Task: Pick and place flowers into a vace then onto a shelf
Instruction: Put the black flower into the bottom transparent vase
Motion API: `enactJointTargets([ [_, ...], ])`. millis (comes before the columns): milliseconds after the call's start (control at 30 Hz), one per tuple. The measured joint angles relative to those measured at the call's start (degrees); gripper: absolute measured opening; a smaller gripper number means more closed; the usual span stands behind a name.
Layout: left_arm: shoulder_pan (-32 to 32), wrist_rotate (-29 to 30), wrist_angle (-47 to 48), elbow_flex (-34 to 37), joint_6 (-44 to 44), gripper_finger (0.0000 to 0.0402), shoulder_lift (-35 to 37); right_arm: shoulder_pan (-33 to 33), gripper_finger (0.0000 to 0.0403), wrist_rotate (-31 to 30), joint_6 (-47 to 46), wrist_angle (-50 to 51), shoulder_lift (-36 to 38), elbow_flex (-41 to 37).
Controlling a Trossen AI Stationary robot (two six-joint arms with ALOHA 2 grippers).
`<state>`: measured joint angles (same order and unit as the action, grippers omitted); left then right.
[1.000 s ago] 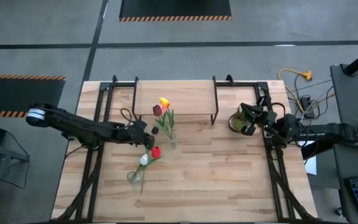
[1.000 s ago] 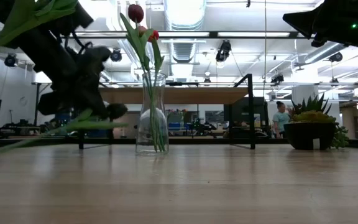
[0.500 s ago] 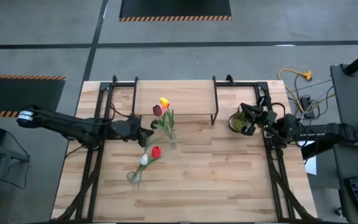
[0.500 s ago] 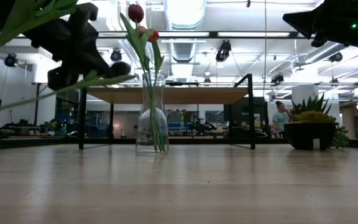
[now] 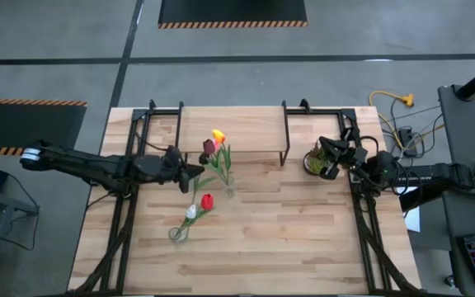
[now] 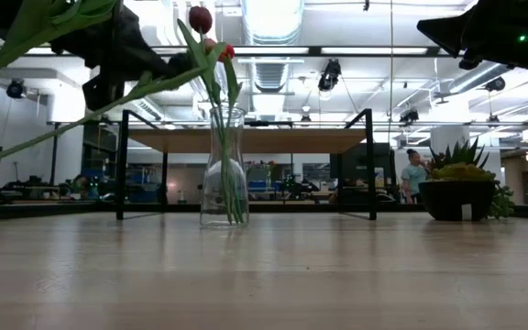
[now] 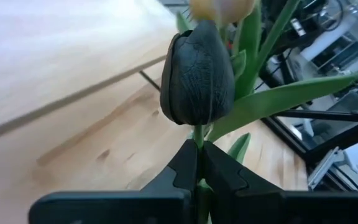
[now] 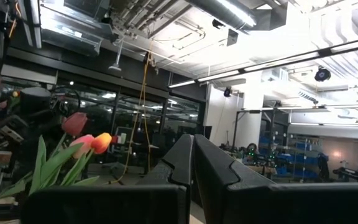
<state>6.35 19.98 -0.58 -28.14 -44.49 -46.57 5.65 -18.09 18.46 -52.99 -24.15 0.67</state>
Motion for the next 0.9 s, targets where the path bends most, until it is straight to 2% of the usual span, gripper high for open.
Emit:
enactJointTargets([
  [600, 0.0, 1.4, -2.8, 0.0, 3.7, 0.0000, 4.8, 0.0, 0.0009, 0.0, 0.0, 0.0, 0.0, 0.0],
  [900, 0.0, -2.6, -3.5, 0.0, 3.6, 0.0000, 6.1, 0.0, 0.0009, 0.0, 0.0, 0.0, 0.0, 0.0],
])
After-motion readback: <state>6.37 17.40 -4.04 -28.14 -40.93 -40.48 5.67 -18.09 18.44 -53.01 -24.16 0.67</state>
